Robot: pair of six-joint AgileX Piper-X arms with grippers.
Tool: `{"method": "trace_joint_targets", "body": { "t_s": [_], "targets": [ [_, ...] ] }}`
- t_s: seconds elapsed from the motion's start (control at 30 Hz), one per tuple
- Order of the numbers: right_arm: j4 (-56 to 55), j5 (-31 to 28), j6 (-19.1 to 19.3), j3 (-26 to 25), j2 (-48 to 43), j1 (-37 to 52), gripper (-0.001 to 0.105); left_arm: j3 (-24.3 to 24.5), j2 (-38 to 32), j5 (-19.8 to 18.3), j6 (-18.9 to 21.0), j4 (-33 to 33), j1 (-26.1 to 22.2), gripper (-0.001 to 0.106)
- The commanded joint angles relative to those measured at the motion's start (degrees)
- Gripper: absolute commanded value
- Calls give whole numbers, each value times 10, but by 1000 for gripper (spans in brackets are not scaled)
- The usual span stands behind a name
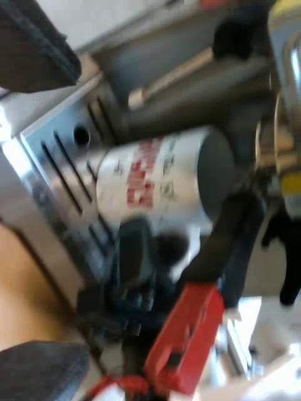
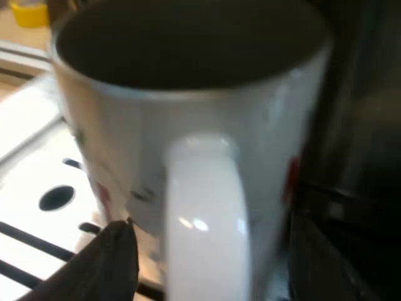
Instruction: Place mug into machine
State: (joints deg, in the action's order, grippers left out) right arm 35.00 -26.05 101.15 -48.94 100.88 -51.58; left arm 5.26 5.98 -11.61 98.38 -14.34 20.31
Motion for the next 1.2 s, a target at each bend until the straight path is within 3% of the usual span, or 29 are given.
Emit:
{"method": "trace_joint_targets", "body": {
  "t_s": [0.03, 0.37, 0.43, 0.6, 0.67, 0.73, 0.77, 0.8, 0.87, 1.1, 1.2],
  "targets": [
    [-49, -56, 6, -4, -33, -6, 55, 11, 1, 11, 7, 1, 2, 81],
    [-173, -63, -2, 44, -176, -33, 55, 98, 1, -3, 3, -131, 2, 81],
    [-208, -63, -21, 62, -220, -42, 55, 117, 0, -22, 3, -146, 2, 81],
    [-284, -63, -22, 71, -307, -84, 55, 156, -8, -70, 3, -154, 2, 81],
    [-299, -63, -21, 71, -337, -102, 51, 169, -16, -71, 3, -156, 2, 81],
    [-302, -66, -21, 71, -361, -121, 39, 173, -21, -71, 3, -156, 2, 81],
    [-301, -72, -21, 71, -376, -135, 27, 178, -23, -71, 3, -157, 2, 81],
    [-300, -74, -21, 71, -380, -139, 23, 185, -32, -71, 3, -160, 2, 81],
    [-297, -82, -21, 71, -401, -160, 3, 215, -55, -71, 3, -213, 2, 81],
    [-246, -100, -19, 64, -410, -189, 0, 228, -75, -71, 3, -192, 2, 81],
    [-232, -160, -19, 41, -397, -186, 0, 228, -75, -71, 3, -168, 2, 81]
  ]
}}
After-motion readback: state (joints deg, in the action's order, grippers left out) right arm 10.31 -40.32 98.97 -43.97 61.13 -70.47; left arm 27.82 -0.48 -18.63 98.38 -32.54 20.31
